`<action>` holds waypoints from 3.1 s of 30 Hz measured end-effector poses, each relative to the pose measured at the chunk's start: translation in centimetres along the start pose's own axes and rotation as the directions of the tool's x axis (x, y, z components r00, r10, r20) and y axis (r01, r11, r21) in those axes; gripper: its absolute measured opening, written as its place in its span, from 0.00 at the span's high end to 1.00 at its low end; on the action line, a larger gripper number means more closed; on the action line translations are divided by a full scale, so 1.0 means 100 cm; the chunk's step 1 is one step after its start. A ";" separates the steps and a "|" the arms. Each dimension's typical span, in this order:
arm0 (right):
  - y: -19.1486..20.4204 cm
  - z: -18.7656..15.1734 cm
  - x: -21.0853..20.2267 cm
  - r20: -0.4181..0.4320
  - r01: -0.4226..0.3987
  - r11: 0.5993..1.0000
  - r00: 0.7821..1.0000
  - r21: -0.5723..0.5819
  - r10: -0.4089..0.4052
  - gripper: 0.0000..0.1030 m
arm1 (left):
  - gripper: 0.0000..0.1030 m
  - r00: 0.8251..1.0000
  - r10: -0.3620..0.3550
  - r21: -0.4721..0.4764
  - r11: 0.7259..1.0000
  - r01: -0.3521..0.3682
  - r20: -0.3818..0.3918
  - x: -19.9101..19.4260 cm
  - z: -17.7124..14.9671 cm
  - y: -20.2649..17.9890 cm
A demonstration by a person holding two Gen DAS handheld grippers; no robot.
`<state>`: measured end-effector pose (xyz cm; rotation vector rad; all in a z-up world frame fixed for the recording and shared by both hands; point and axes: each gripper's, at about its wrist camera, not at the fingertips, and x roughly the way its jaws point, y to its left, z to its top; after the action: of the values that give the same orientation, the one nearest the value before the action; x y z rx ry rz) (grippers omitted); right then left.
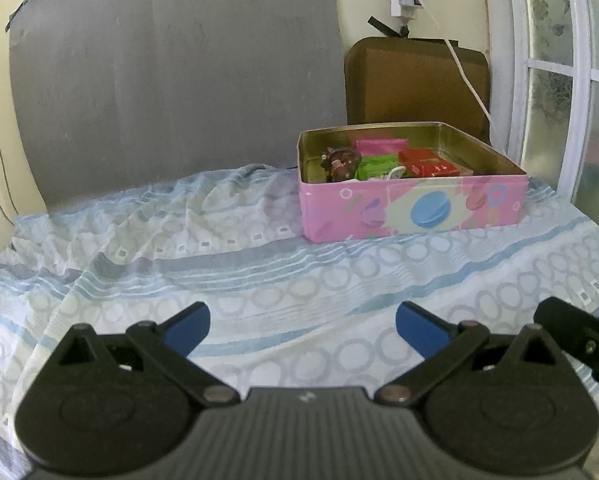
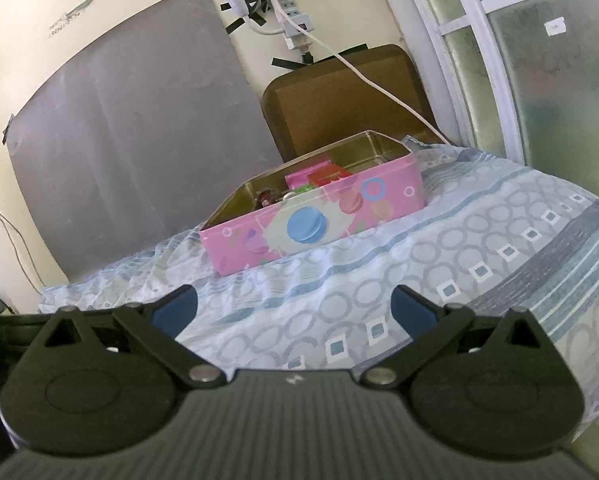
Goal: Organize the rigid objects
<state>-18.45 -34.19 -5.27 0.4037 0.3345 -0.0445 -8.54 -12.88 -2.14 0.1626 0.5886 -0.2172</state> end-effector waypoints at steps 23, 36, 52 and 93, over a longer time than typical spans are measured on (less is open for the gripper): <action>0.002 -0.002 0.002 -0.012 -0.021 1.000 1.000 0.001 0.021 0.03 | 0.00 0.999 -0.009 -0.006 1.000 0.009 -0.048 0.009 -0.004 0.003; 0.002 -0.002 0.001 -0.014 -0.023 1.000 1.000 -0.002 0.023 0.03 | 0.00 0.998 -0.008 -0.002 1.000 0.008 -0.057 0.010 -0.005 0.002; 0.004 -0.002 0.001 -0.006 -0.028 1.000 1.000 -0.007 0.028 0.03 | 0.00 0.998 -0.014 -0.004 1.000 0.014 -0.059 0.008 -0.004 -0.001; 0.005 -0.003 0.004 -0.020 -0.036 0.999 0.999 -0.009 0.036 0.03 | 0.00 0.996 -0.034 -0.003 0.999 0.034 -0.077 0.013 -0.005 0.002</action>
<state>-18.08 -33.59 -5.43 0.4012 0.3463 -0.0036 -7.76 -12.76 -3.26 0.1598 0.6681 -0.2445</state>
